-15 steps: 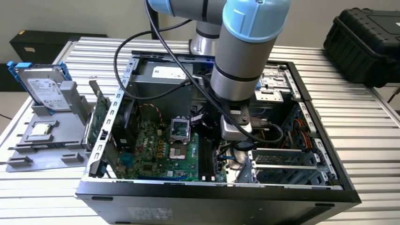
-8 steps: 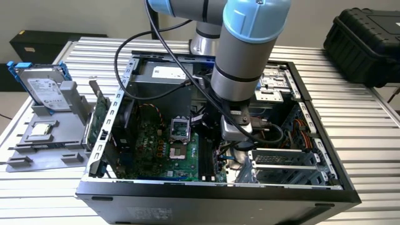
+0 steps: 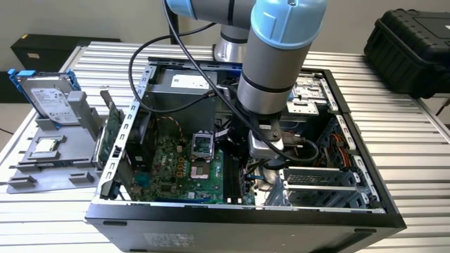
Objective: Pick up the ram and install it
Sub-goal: 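Insert the ram into the slot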
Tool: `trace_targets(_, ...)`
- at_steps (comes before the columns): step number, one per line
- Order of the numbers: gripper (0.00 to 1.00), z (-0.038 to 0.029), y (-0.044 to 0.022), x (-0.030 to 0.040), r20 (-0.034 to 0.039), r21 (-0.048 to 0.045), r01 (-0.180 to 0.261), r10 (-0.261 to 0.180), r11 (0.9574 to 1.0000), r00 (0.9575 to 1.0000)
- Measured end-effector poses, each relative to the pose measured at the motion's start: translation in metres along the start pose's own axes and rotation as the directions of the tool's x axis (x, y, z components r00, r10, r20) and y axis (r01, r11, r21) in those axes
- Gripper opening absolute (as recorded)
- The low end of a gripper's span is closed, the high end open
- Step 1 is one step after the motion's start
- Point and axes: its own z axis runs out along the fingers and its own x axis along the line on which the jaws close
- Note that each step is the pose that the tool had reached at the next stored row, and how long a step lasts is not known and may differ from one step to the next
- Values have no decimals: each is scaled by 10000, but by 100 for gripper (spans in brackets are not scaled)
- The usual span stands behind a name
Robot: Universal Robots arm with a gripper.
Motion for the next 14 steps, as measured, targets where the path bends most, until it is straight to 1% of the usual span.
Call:
trace_targets(6,0,9,-20,0,0,49,2,-2,10000,10000)
trace_targets(14,0,49,-95,-2,2,149,6,-6,9999,10000)
